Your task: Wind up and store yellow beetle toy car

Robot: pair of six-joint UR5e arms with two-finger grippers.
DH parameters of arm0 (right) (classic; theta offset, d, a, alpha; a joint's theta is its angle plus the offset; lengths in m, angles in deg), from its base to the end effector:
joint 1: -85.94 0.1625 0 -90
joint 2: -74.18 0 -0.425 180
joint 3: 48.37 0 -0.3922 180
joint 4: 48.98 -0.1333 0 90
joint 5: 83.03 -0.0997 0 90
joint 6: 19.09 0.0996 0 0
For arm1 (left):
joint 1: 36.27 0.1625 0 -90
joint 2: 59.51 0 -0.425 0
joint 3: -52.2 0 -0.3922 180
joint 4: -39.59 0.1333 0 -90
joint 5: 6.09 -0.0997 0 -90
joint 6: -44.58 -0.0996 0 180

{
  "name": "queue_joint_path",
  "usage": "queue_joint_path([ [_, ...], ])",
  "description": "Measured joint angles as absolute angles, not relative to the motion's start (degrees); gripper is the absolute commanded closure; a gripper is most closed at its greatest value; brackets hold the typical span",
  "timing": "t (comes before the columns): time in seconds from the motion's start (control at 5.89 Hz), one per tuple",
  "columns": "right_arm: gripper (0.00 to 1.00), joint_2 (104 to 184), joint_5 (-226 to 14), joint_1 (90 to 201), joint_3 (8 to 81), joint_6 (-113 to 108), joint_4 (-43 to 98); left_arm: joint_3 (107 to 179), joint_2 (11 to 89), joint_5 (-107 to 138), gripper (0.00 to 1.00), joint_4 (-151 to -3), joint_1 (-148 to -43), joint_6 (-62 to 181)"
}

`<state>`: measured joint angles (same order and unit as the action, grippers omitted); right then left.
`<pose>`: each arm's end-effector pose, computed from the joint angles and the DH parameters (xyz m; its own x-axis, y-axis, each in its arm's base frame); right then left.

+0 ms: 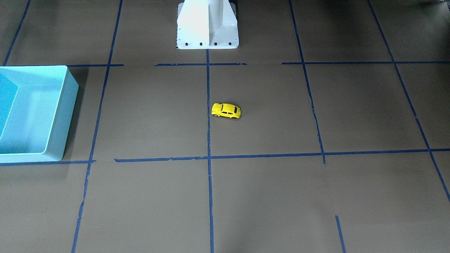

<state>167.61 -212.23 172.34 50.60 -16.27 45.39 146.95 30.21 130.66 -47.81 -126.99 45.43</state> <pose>0.0409 -0.4697 0.6240 0.7748 -0.0124 0.6321 0.0247 0.9996 -0.0107 -0.0669 -0.4900 0.6219 0.6852 0.0003 -0.7284 0.0227 0.9995 0.0218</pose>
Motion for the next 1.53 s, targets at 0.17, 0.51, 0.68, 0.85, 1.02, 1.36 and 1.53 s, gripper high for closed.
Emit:
queue_joint_path([
  [0.17,0.0,167.76,-212.23,172.34,50.47,-16.28,44.54,147.0,30.21,130.66,0.0,-47.84,-126.94,45.39],
  [0.51,0.0,168.08,-212.23,172.34,50.13,-16.28,42.6,147.54,30.88,130.64,0.0,-47.95,-126.25,45.39],
  [0.68,0.0,168.12,-212.23,172.34,50.1,-16.28,42.41,147.74,32.16,130.57,0.0,-48.12,-124.72,45.43],
  [0.85,0.0,168.13,-212.23,172.34,50.07,-16.28,42.33,147.88,34.14,130.41,0.0,-48.24,-122.84,45.47],
  [1.02,0.0,168.14,-212.23,172.34,50.07,-16.28,42.28,148.1,37.01,129.44,0.0,-48.28,-120.83,45.57],
  [1.36,0.0,168.14,-212.23,172.34,50.09,-16.37,42.25,152.28,40.49,126.46,0.0,-48.3,-114.21,45.68],
  [1.53,0.0,168.13,-212.25,172.34,50.13,-16.42,42.27,156.74,40.82,122.96,0.0,-48.3,-109.29,45.65],
])
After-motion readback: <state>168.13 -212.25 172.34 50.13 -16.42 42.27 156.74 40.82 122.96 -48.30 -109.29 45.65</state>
